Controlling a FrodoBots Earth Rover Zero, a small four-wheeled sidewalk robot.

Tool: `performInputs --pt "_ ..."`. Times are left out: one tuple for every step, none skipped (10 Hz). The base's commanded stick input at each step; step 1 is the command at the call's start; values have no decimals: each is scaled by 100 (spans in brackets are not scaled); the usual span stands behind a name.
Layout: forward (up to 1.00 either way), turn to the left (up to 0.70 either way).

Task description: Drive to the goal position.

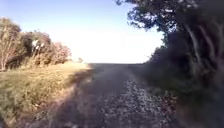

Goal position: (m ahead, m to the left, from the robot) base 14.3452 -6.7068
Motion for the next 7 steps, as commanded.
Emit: performInputs --pt "68 -13" --pt "68 -13" --pt "68 -13" --pt "68 -13" --pt "68 -13" --pt "68 -13" --pt "68 -13"
